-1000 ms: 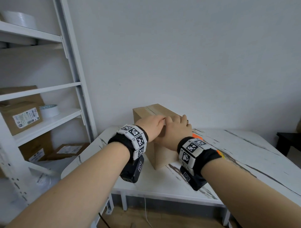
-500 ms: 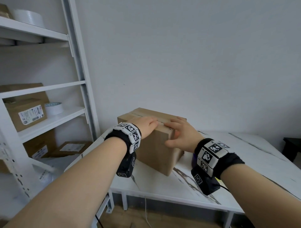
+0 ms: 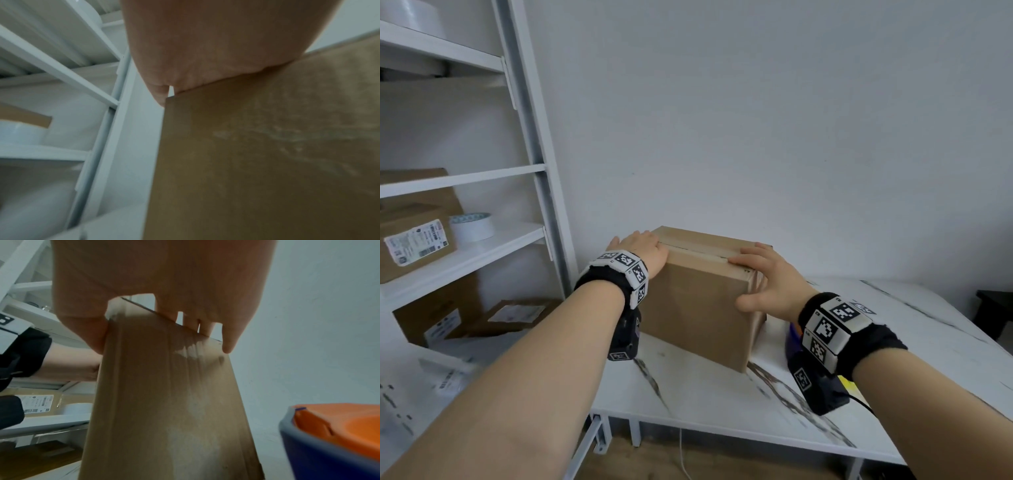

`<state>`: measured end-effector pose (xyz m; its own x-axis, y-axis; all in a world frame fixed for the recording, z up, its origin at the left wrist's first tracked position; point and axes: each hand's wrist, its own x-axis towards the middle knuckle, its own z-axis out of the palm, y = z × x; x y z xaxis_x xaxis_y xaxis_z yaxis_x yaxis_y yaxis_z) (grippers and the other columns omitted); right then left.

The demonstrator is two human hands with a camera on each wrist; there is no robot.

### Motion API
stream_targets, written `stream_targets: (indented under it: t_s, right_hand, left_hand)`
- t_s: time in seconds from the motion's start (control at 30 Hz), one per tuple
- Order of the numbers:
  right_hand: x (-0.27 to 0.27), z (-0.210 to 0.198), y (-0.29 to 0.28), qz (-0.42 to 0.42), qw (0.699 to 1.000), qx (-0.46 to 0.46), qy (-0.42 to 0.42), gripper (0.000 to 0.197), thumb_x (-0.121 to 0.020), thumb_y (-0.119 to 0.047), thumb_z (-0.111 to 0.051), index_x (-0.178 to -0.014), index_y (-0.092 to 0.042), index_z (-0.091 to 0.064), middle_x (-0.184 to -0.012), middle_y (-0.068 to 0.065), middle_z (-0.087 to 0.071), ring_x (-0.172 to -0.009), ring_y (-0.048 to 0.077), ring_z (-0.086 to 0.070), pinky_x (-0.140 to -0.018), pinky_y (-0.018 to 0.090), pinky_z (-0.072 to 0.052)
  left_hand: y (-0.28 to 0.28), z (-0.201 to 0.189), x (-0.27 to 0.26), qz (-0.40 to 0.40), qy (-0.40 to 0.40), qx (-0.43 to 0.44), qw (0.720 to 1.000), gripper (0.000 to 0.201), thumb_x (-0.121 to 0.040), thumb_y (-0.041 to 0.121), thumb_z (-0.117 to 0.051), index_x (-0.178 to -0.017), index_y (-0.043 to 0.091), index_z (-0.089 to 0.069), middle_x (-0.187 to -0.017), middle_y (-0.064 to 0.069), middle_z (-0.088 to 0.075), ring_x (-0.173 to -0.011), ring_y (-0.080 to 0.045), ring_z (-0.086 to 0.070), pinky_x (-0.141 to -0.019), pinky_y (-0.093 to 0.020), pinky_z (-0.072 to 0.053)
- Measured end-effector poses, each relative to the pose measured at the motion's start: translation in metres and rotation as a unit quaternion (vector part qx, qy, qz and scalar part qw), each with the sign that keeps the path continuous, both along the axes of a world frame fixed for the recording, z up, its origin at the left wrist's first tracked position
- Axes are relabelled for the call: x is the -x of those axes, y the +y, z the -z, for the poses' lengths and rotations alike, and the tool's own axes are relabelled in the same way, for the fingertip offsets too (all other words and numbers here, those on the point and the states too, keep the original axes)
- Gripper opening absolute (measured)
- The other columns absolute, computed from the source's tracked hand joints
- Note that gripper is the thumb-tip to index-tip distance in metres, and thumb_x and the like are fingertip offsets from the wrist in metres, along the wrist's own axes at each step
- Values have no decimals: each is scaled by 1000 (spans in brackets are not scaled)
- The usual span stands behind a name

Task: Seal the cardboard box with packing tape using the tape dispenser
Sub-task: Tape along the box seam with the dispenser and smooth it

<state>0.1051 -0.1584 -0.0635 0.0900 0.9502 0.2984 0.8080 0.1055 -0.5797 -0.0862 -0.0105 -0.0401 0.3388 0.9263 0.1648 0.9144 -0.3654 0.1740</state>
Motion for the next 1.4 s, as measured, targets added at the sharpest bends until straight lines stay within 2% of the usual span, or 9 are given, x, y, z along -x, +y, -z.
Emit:
stream_targets:
  t_s: [0.17, 0.27, 0.37, 0.7, 0.8, 0.97, 1.13, 1.3, 1.4]
  right_hand:
    - [2, 0, -1, 1, 1000, 2, 5, 86, -46, -38, -64, -130, -29, -52, -149, -5, -35, -145, 12, -14, -115, 25, -13]
    - [3, -1, -1, 1, 1000, 4, -1, 91, -41, -43, -63, -130, -29, -52, -149, -5, -35, -145, 13, -14, -114, 24, -13]
    - [2, 0, 0, 6, 1000, 5, -16, 104, -30, -55, -49, -131, -30, -51, -149, -4, -34, -145, 14, -14, -115, 26, -15]
    - [1, 0, 0, -3, 999, -5, -34, 105, -32, -55, -48, -134, -31, -49, -149, -3, -35, -144, 15, -17, -115, 27, -17]
    - [0, 0, 0, 2, 1000, -3, -28, 104, -31, -55, -49, -132, -29, -51, -148, -4, -35, -144, 14, -16, -114, 25, -15]
    - [0, 1, 1, -2, 1000, -6, -6, 87, -43, -42, -62, -129, -29, -53, -147, -4, -36, -142, 12, -17, -108, 19, -12]
    - [1, 6, 3, 4, 1000, -16, 2, 89, -40, -46, -61, -127, -30, -53, -144, -6, -37, -141, 12, -19, -114, 26, -17]
    - [4, 7, 2, 21, 999, -19, -42, 80, -53, -40, -66, -130, -28, -48, -145, -4, -35, -139, 14, -23, -113, 29, -23]
    - [6, 7, 3, 45, 995, -24, -83, 75, -63, -40, -74, -131, -27, -46, -141, -5, -40, -135, 13, -29, -112, 30, -29]
  left_hand:
    - [-8, 0, -3, 56, 25, 14, 998, 49, -99, 26, -15, -143, 20, -38, -155, 0, -31, -144, -18, -26, -119, -45, -4]
    - [-28, -6, -19, 107, 58, 19, 992, 49, -102, 30, -12, -150, 25, -23, -161, 6, -14, -148, -14, -14, -121, -43, -2]
    - [-43, -7, -43, 145, 74, 31, 986, 48, -104, 27, -12, -151, 21, -18, -161, 5, -9, -148, -12, -11, -122, -42, -3]
    - [-64, -1, -48, 214, 46, -12, 976, 48, -102, 34, -17, -148, 28, -29, -158, 11, -23, -146, -10, -22, -121, -39, -10]
    - [-52, -4, -34, 174, 51, 3, 983, 49, -101, 38, -19, -146, 29, -31, -157, 11, -25, -145, -13, -25, -120, -42, -15]
    - [-22, -6, -4, 45, 34, 5, 998, 46, -95, 36, -23, -128, 19, -49, -141, -4, -48, -128, -24, -46, -110, -46, -27]
    - [-3, -2, 2, -27, 5, 21, 999, 47, -91, 34, -22, -128, 17, -46, -131, -9, -48, -125, -29, -44, -108, -47, -30]
    - [-16, 3, -5, 19, -5, -20, 1000, 50, -97, 28, -15, -135, 17, -46, -149, -3, -41, -137, -22, -37, -117, -48, -14]
    - [-55, 3, -21, 113, -3, -68, 991, 49, -99, 31, -14, -128, 20, -53, -143, -5, -49, -127, -23, -47, -113, -43, -26]
